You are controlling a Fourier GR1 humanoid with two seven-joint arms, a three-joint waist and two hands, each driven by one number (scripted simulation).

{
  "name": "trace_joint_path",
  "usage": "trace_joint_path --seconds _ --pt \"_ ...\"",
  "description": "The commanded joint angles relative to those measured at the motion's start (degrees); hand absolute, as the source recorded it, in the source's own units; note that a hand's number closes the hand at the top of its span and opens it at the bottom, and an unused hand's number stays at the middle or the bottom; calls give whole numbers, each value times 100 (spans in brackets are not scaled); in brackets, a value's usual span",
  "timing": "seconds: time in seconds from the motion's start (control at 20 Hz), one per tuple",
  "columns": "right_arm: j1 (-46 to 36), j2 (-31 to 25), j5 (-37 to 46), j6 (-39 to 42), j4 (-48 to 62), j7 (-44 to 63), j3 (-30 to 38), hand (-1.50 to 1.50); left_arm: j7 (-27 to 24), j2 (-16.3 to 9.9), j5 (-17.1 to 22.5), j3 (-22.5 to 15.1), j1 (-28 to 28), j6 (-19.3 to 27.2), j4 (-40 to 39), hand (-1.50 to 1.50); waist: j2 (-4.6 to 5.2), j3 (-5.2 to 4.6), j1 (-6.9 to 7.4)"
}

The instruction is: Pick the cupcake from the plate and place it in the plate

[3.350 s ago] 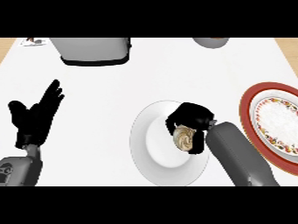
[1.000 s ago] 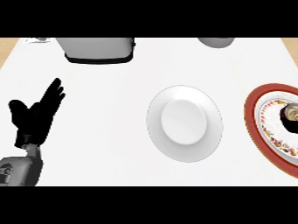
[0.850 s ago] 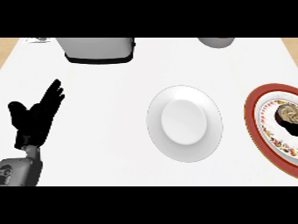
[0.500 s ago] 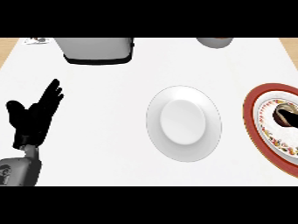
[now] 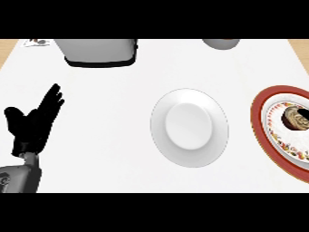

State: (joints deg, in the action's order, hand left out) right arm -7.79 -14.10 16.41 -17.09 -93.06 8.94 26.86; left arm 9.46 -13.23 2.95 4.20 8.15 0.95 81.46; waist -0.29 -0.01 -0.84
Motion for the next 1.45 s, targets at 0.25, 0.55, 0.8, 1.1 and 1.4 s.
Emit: trace_joint_path --seconds 0.25,0.55,0.8,1.1,1.4 --pt "953 -109 -1413 930 -166 -791 737 -150 -27 18 -100 35 -234 -149 262 0 23 2 71" --pt "1271 -46 -1611 1075 -106 -1206 891 -150 112 53 -83 122 -385 -240 549 0 22 2 77" --pt "1369 -295 -1734 1250 88 -1294 1169 -150 -78 298 -335 94 446 -15 -450 0 29 0 53" --pt "1764 -539 -1899 1705 285 -1437 1499 -150 139 103 -116 289 1 -269 188 0 24 1 70" --pt "2066 -676 -2091 2076 659 -1791 1886 -150 249 58 -30 420 100 -404 100 0 25 1 56"
